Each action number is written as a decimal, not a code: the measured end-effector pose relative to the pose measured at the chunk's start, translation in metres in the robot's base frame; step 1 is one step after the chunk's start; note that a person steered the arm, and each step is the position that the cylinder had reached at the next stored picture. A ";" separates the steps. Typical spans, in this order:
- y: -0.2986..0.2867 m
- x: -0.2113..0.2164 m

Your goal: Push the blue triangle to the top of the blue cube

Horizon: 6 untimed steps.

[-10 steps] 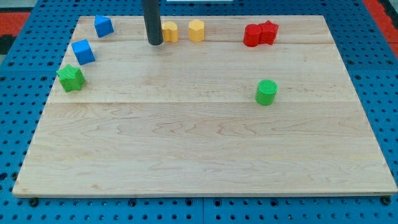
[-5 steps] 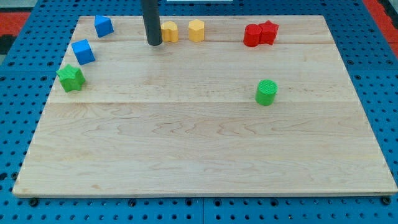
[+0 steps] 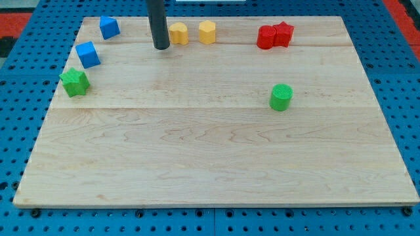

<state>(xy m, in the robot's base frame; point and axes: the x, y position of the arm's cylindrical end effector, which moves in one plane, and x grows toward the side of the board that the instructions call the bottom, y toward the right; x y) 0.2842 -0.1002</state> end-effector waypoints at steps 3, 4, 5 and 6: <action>-0.039 -0.027; -0.064 -0.091; -0.092 -0.088; -0.144 -0.064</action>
